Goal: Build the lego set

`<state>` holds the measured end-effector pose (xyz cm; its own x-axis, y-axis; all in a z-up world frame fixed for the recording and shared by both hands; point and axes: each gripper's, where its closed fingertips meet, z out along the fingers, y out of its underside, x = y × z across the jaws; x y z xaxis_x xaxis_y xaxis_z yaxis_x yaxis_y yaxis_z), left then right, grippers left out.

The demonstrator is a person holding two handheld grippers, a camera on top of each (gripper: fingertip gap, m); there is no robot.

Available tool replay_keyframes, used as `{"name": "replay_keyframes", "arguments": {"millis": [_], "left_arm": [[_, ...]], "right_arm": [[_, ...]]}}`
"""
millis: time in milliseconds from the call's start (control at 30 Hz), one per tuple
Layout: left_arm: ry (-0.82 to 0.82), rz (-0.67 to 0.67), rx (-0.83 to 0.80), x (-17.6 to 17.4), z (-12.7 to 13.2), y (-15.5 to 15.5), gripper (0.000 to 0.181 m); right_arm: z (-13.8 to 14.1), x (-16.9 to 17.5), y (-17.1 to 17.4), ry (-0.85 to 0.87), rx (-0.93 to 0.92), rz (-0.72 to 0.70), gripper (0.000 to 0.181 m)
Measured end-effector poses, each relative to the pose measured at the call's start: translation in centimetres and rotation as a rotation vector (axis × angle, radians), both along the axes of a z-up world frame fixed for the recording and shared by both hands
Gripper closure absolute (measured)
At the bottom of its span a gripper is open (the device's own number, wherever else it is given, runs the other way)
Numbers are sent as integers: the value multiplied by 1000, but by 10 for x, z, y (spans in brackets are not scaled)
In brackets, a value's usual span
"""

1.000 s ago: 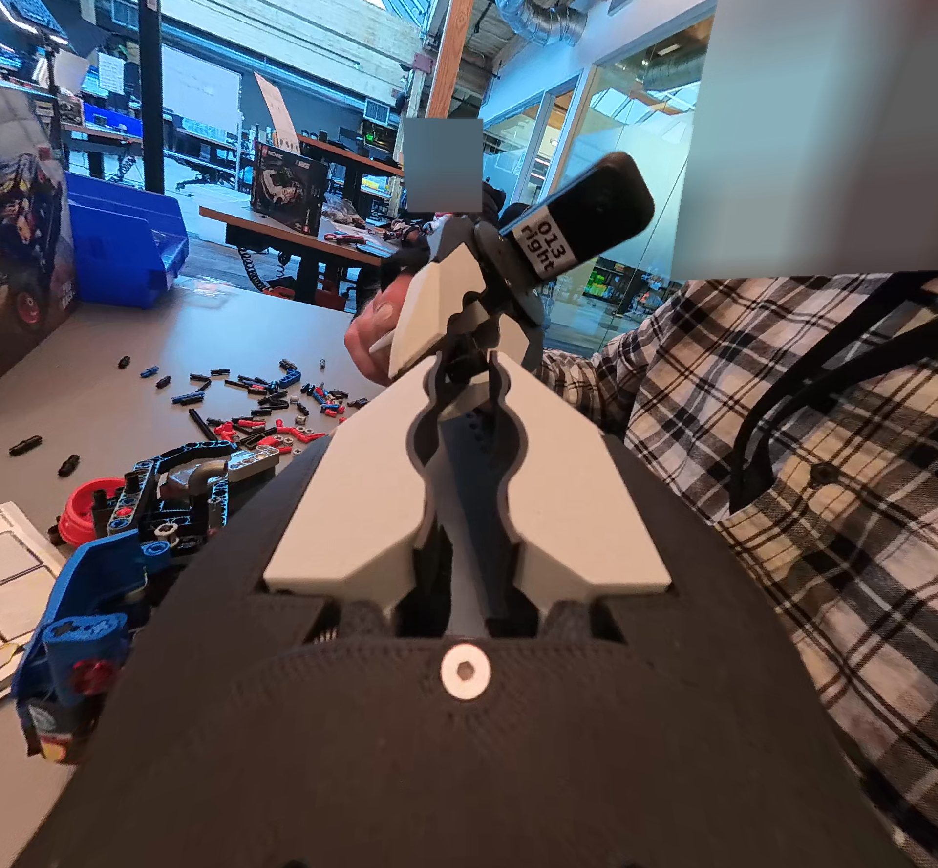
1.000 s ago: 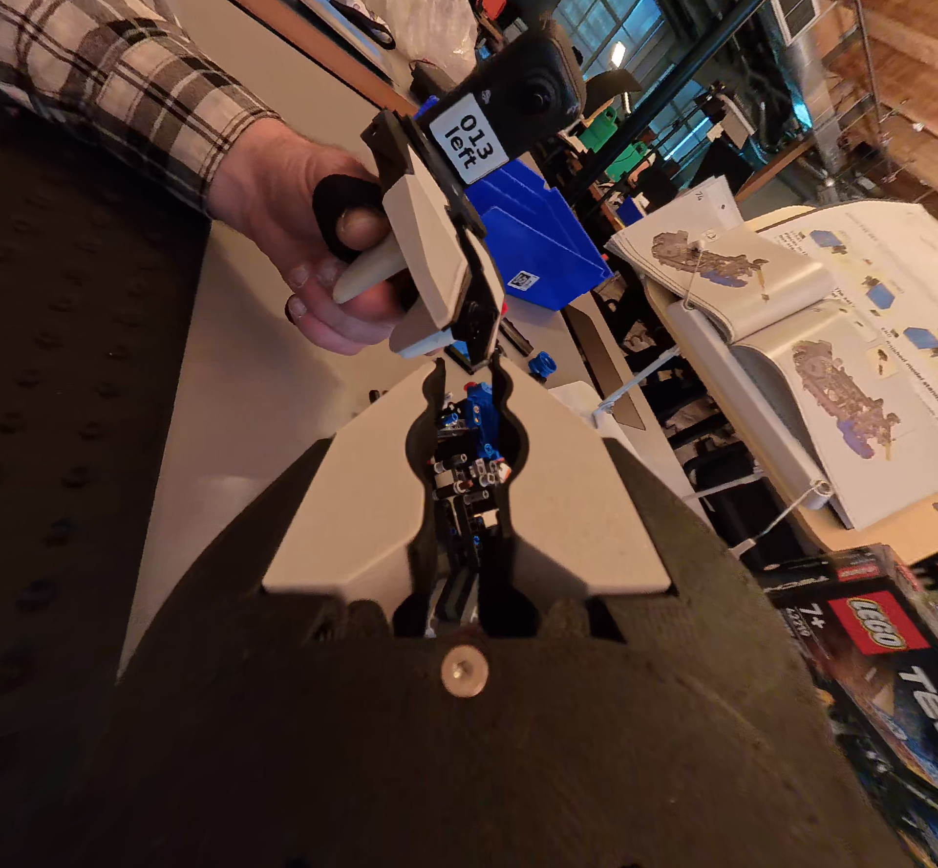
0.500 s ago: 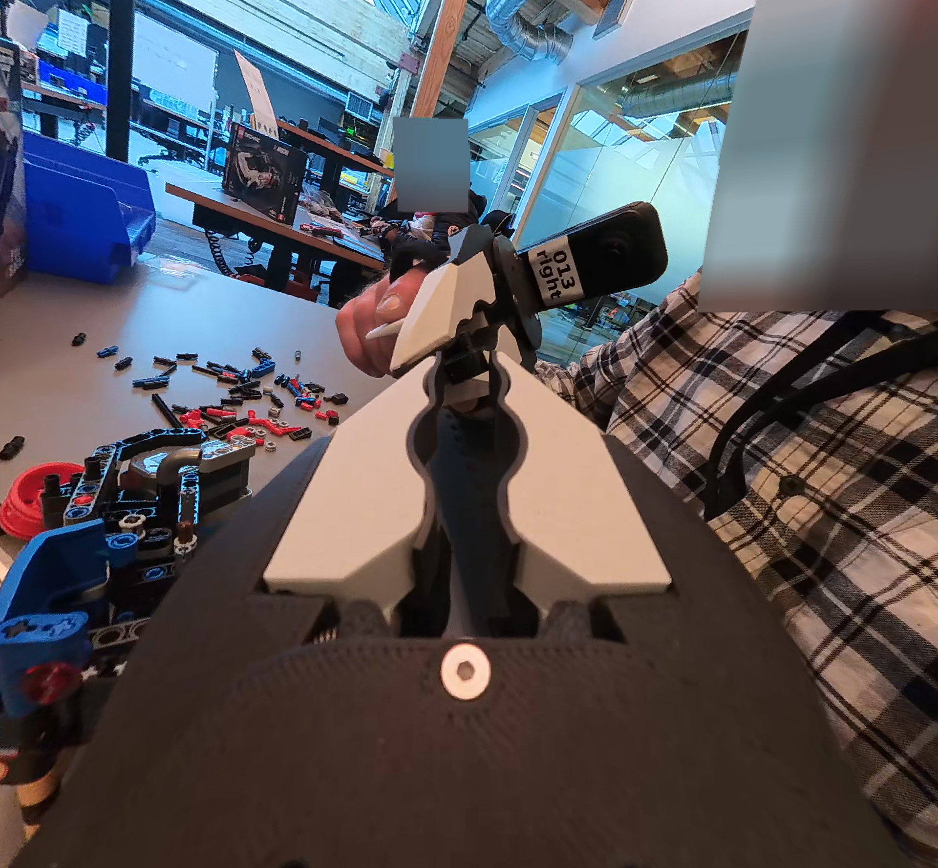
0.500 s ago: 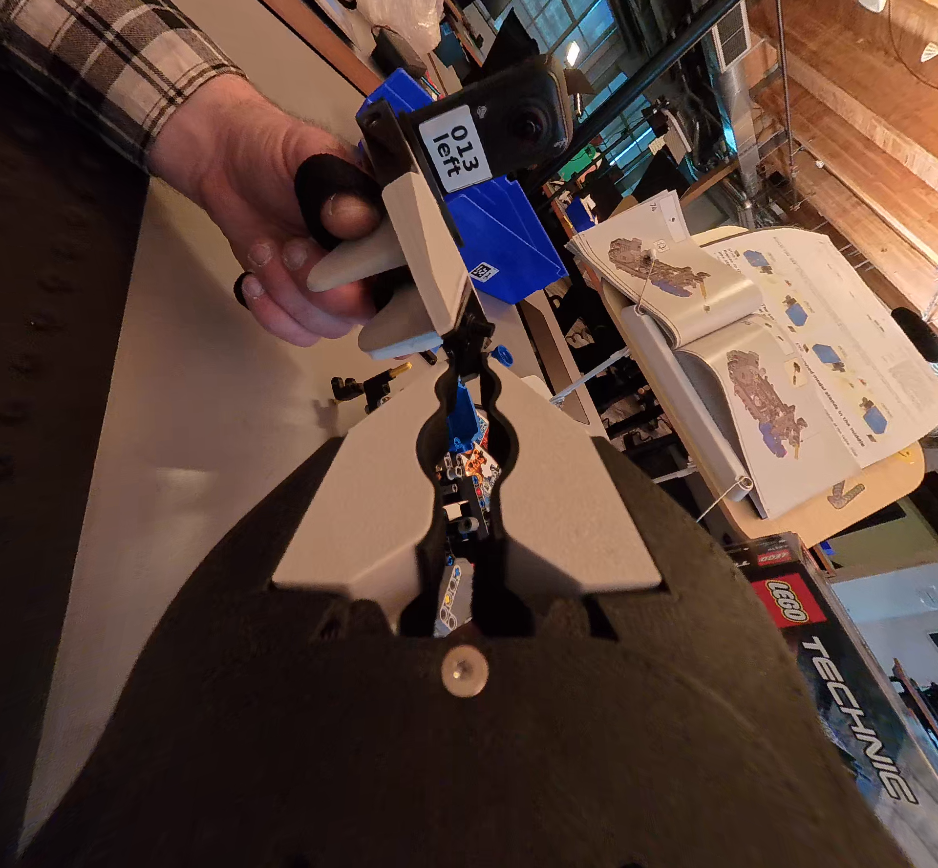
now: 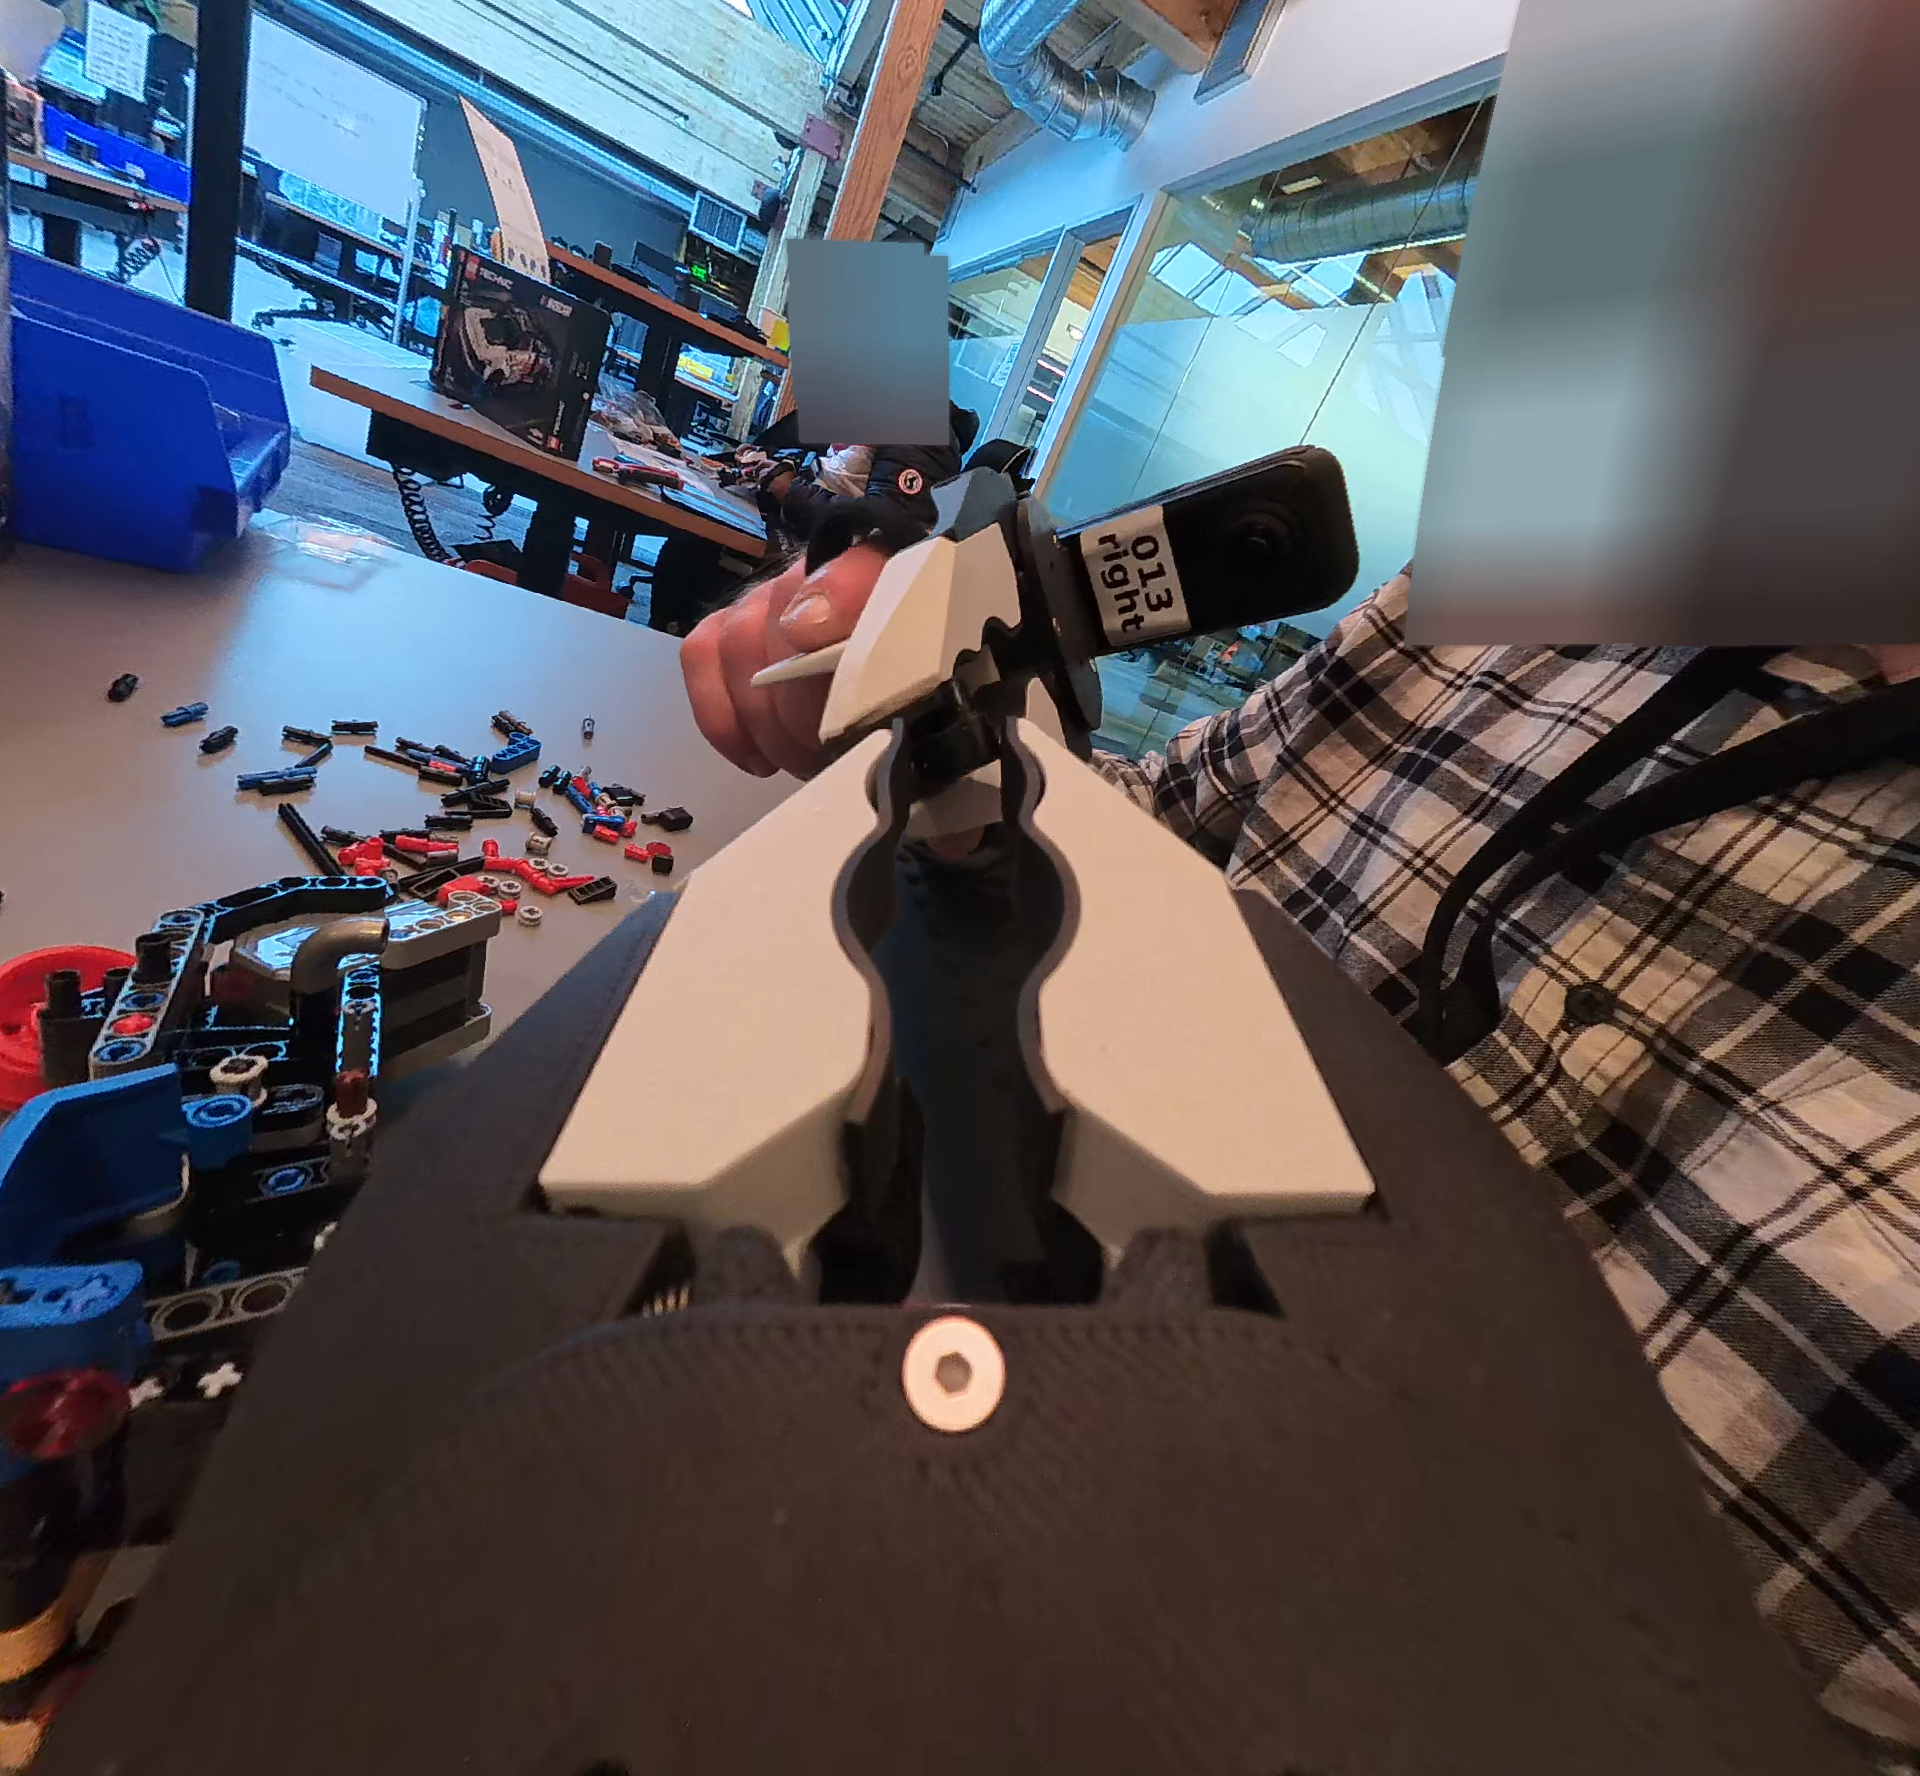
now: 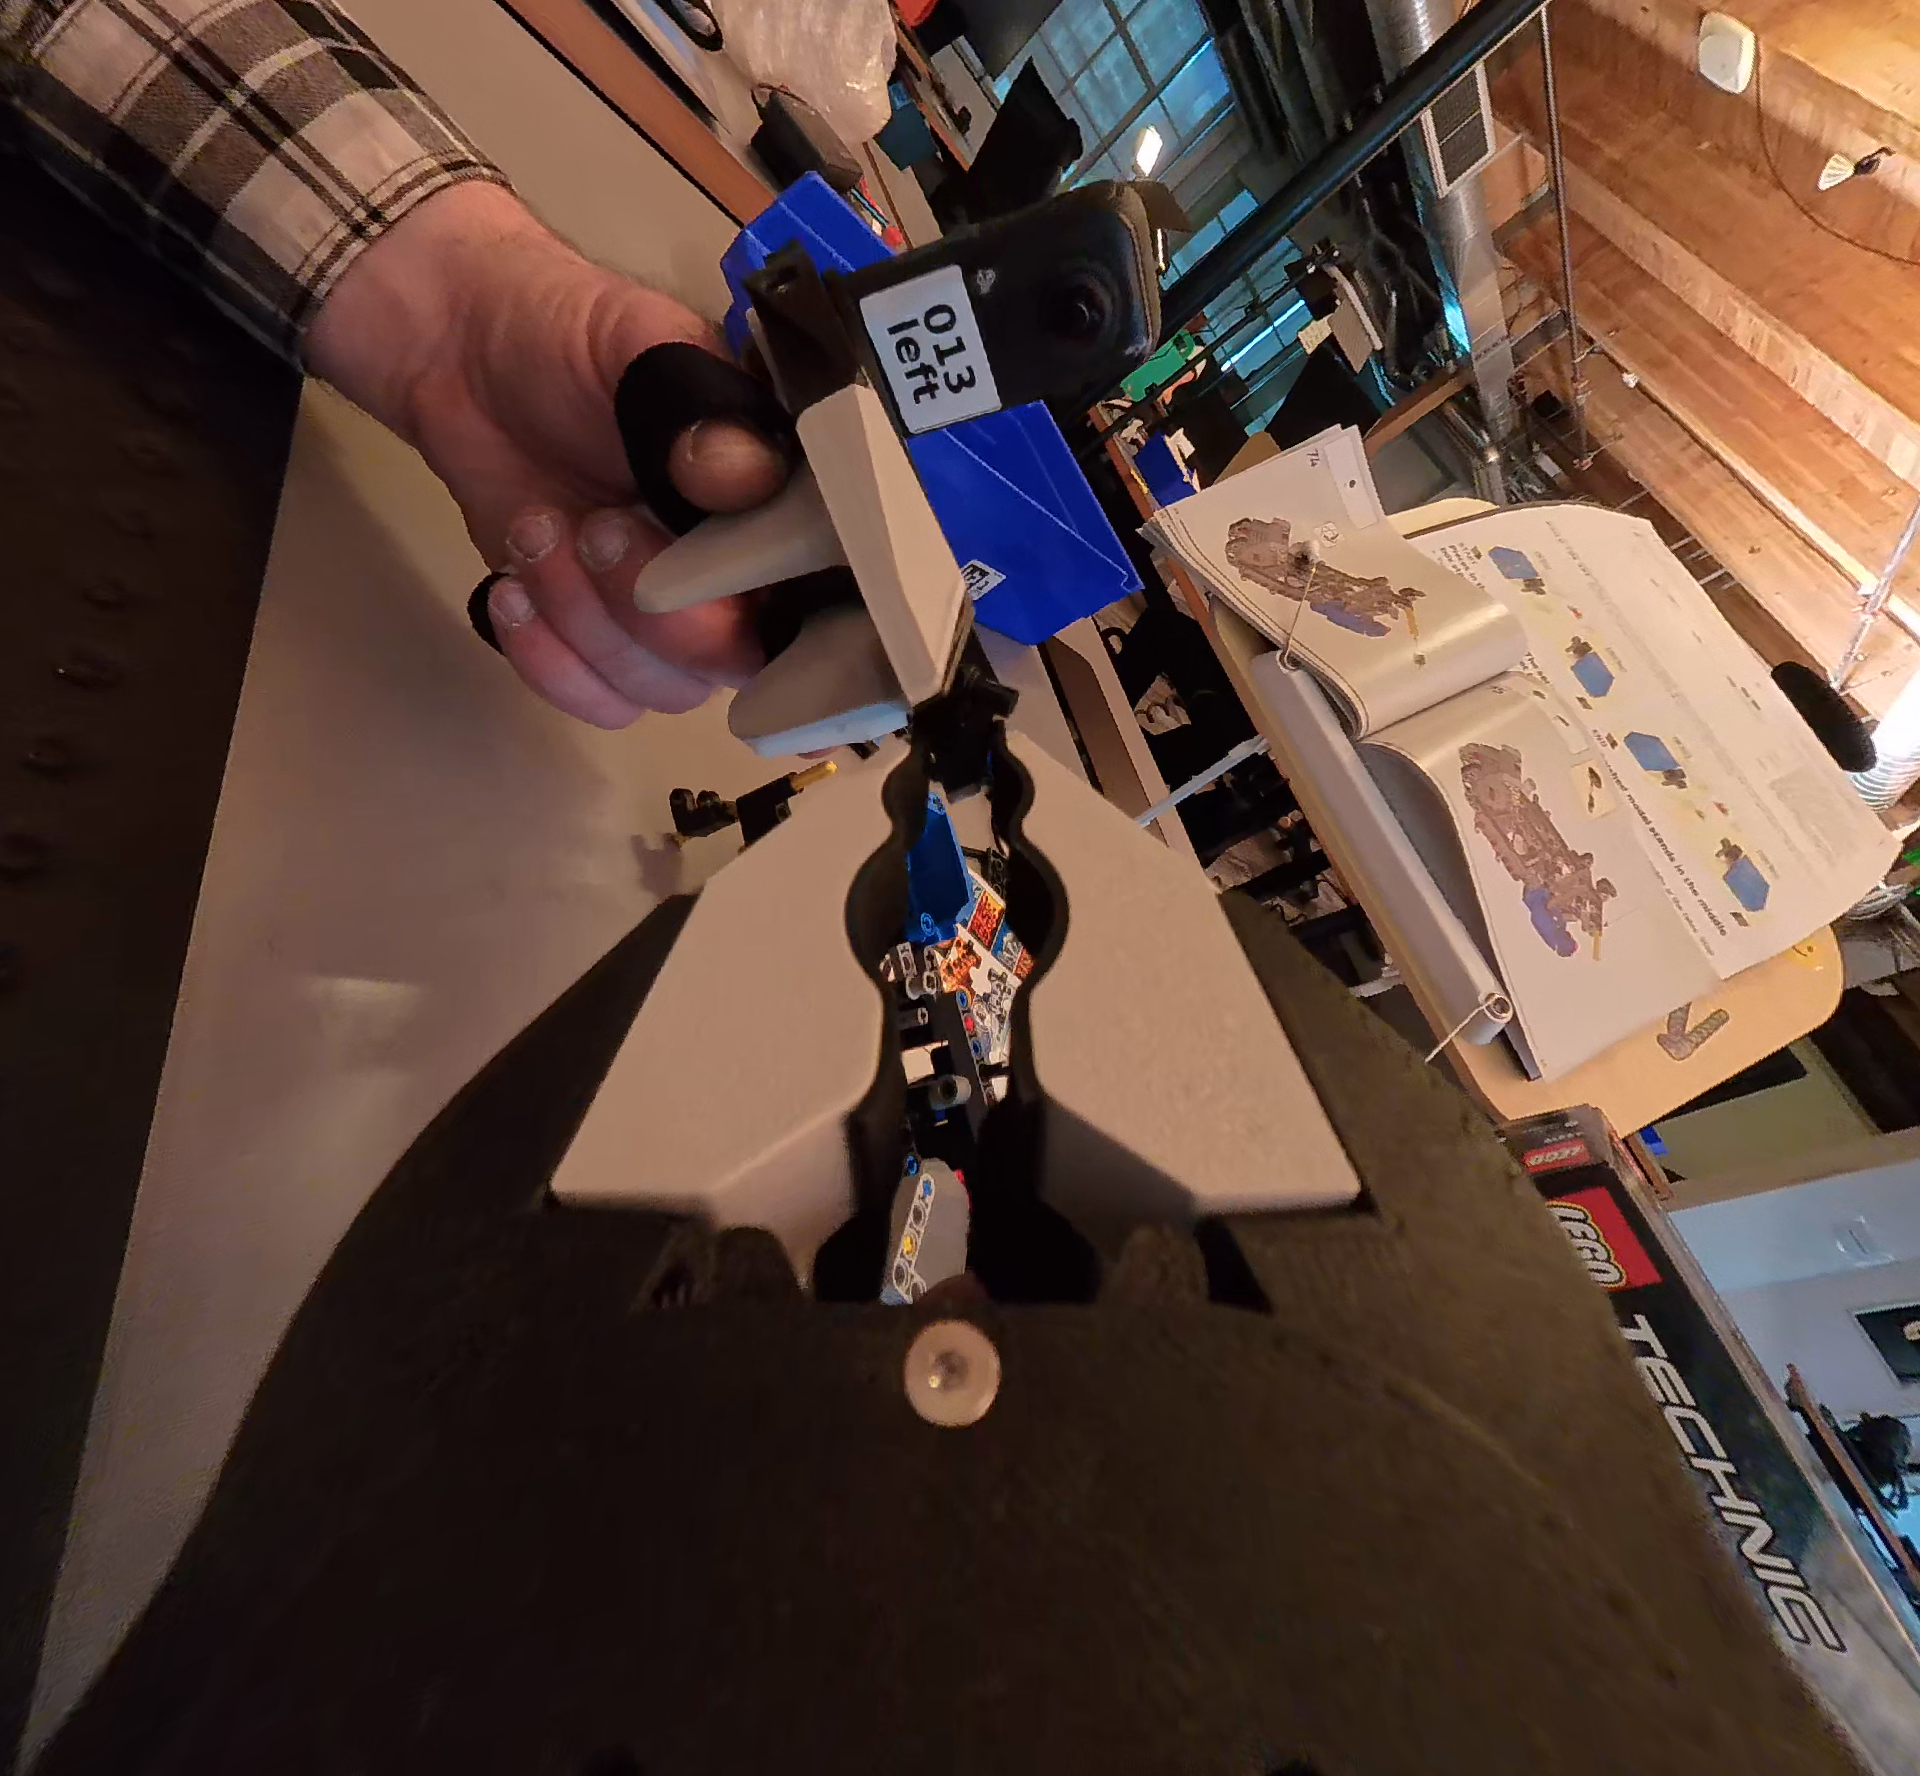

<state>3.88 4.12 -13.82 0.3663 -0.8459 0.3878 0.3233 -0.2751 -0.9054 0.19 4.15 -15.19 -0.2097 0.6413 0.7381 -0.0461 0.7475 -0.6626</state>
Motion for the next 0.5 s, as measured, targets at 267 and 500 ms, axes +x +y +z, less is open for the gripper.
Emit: {"name": "replay_keyframes", "arguments": {"millis": [267, 500], "left_arm": [[0, 7, -11, -1, -2, 2, 166], [12, 26, -10, -2, -3, 4, 165]], "right_arm": [[-1, -1, 2, -10, -18, -9, 173], [-2, -1, 4, -9, -21, -18, 173]]}}
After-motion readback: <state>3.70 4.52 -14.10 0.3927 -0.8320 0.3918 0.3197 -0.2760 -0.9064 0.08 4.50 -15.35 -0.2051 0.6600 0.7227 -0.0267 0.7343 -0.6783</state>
